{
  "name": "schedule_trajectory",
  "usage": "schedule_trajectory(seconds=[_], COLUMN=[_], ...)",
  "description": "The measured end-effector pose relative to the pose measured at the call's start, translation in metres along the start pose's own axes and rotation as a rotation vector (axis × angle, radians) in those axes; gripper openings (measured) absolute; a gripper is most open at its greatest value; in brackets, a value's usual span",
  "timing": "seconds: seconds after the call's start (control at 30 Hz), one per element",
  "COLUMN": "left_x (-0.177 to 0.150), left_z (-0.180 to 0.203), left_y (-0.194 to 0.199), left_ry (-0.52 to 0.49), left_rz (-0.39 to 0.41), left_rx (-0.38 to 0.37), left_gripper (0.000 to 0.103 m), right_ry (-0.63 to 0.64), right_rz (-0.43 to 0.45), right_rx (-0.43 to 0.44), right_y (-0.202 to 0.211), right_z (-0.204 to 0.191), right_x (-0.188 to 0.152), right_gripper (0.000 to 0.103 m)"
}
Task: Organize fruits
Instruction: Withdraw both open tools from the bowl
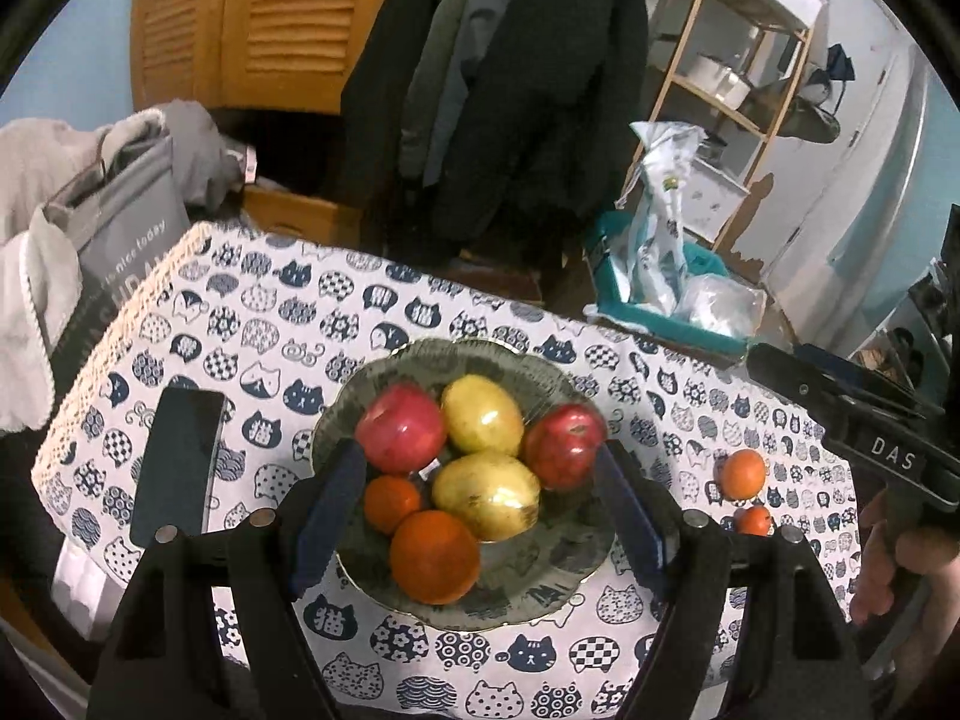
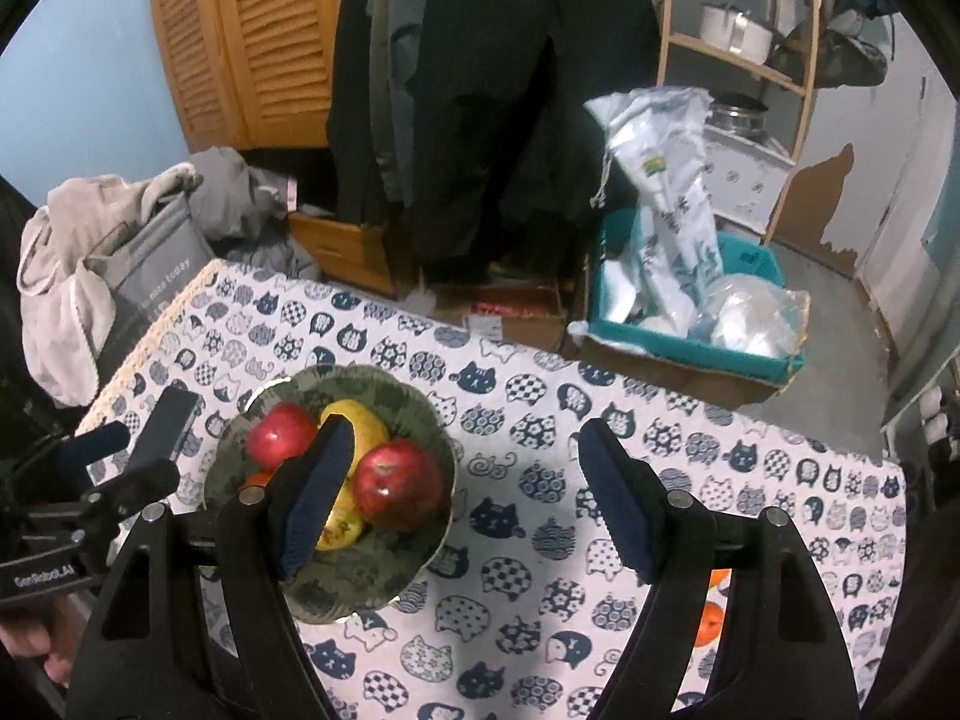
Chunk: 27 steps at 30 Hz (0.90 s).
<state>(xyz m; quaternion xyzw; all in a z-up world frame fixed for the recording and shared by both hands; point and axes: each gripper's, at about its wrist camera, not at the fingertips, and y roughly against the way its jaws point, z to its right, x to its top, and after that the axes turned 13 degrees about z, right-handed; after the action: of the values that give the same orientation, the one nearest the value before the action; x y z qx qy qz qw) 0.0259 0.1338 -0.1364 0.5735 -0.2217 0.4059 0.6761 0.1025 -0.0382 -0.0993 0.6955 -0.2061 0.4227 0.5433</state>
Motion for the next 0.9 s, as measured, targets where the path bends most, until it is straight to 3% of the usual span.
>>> schedule_trajectory(seconds=[0.6,0.9], left_x=[0.02,0.028], left_z=[0.041,0.071], left_y=[0.032,0.046], left_ry=[-0.055,-0.097], left_rz=[0.085,0.138], left_rx=[-0.045,-0.064], left_gripper=[0.08,0.085], right_ry=[-0.018,-0.036], right_rz=[0.075,0.097], right_rx=[-0.06,-0.096], right_y=[0.063,0.091], right_z=[0.043,0.072], right_x=[-0.002,-0.011], right_gripper=[0.078,0.078])
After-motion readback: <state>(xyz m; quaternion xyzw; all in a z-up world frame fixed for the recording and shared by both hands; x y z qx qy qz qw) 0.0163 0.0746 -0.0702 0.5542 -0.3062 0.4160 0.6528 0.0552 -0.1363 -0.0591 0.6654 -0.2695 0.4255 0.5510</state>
